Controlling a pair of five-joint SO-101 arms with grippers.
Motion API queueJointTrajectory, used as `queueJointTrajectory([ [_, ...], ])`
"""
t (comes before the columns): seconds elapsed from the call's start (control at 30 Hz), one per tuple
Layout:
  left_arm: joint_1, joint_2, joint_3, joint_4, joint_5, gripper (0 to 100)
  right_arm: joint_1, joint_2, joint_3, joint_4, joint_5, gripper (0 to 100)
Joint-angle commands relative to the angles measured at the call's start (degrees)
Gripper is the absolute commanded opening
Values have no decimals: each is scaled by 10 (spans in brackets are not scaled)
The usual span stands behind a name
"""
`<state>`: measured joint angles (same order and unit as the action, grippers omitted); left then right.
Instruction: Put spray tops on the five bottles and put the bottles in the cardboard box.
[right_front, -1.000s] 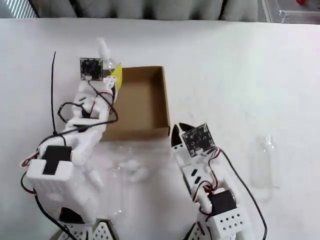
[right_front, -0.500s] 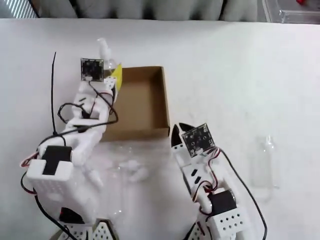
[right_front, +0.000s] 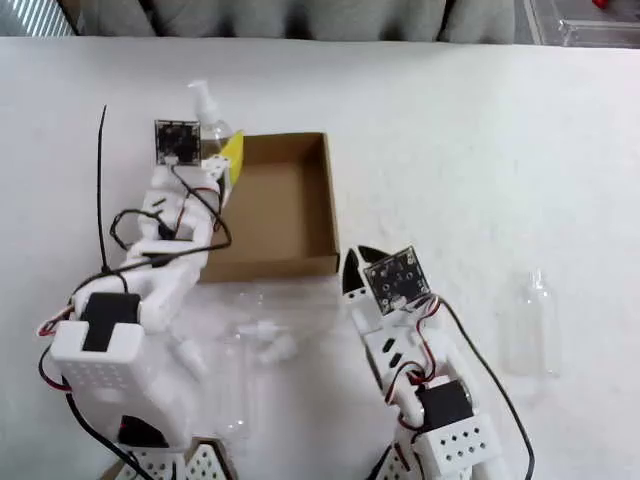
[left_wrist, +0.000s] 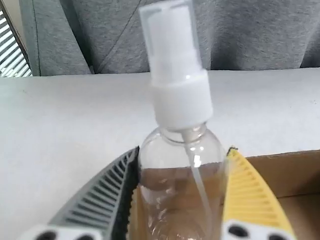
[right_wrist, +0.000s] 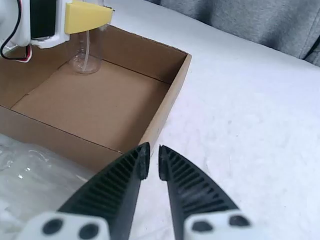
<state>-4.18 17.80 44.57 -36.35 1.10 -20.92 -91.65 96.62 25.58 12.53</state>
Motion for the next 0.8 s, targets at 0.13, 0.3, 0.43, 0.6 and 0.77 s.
queueJointTrajectory([
  [0.13, -13, -8, 9, 0, 18, 320, 7, -7, 5, -3, 0, 15],
  [0.3, -20, -8, 7, 0, 20, 325, 7, -7, 5, -3, 0, 15],
  [0.43, -22, -9, 8, 0, 21, 349, 7, -7, 5, -4, 0, 15],
  [0.6, -23, -21, 10, 1, 21, 355, 7, -7, 5, -4, 0, 15],
  [0.77, -20, -96, 51, 47, 21, 354, 7, -7, 5, -4, 1, 15],
])
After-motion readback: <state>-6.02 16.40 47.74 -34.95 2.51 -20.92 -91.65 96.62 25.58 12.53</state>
